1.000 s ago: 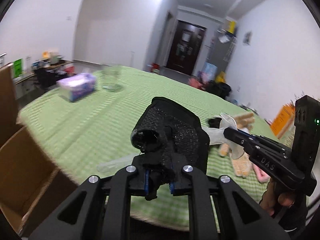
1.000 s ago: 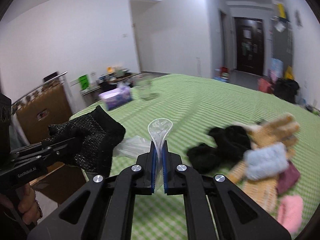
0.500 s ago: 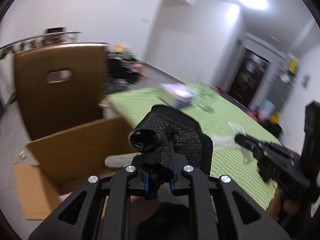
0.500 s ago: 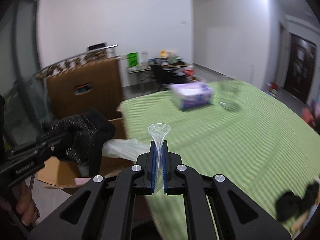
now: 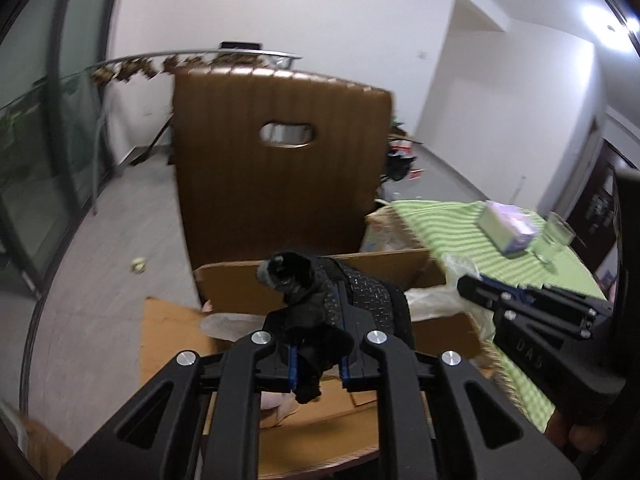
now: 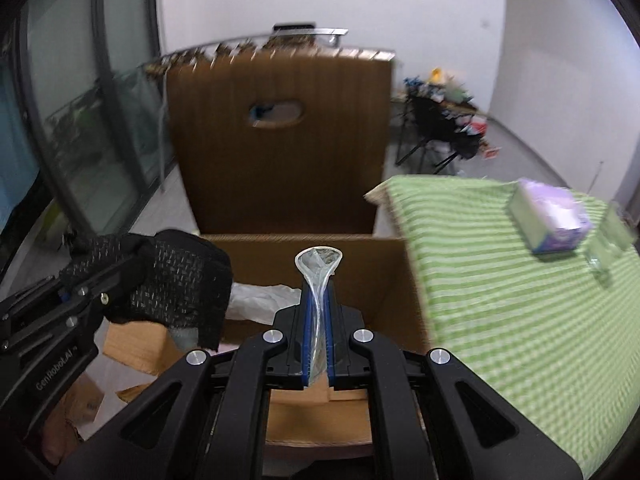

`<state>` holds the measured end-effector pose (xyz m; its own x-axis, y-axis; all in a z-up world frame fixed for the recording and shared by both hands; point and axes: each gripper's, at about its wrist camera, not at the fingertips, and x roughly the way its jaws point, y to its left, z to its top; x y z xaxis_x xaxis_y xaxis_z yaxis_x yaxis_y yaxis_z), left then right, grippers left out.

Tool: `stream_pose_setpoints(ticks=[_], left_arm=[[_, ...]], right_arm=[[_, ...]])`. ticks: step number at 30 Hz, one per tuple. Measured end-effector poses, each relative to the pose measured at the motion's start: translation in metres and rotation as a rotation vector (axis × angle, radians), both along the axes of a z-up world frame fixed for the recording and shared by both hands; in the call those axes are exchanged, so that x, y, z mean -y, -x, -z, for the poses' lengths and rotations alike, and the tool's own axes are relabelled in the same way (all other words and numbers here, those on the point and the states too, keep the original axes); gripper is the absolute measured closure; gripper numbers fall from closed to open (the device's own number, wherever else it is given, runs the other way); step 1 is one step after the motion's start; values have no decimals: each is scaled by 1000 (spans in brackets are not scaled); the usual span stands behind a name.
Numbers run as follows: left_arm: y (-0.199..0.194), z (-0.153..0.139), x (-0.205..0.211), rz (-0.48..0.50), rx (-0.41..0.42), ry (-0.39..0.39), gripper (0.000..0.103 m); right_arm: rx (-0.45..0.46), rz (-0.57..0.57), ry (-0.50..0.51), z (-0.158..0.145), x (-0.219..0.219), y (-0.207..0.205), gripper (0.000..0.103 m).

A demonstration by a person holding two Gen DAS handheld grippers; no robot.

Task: Organize soft objects
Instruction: 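Carry both items to the cardboard box and open both tools to drop them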

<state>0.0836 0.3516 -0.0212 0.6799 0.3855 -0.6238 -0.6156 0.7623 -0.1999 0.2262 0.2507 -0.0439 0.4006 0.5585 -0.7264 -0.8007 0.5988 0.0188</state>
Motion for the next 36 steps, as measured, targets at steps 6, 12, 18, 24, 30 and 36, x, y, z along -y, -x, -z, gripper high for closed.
stream_pose_setpoints(ticks=[6, 12, 18, 24, 30, 36], left_arm=[[-10, 21, -12, -23, -39, 33, 91], [-20, 54, -14, -15, -102, 80, 91], [-29, 86, -20, -8, -169, 148, 89], [-35, 103, -19, -4, -205, 168, 42], [-34, 107, -24, -28, -202, 196, 37], [-32, 103, -25, -27, -198, 195, 37]], right_arm=[[-93, 5, 11, 21, -12, -11, 97], [-127, -19, 117, 40, -28, -15, 97], [-144, -30, 226, 66, -40, -17, 97], [-155, 2, 261, 83, -40, -25, 78], [-154, 31, 224, 78, -34, -33, 49], [-140, 35, 219, 73, -33, -35, 49]])
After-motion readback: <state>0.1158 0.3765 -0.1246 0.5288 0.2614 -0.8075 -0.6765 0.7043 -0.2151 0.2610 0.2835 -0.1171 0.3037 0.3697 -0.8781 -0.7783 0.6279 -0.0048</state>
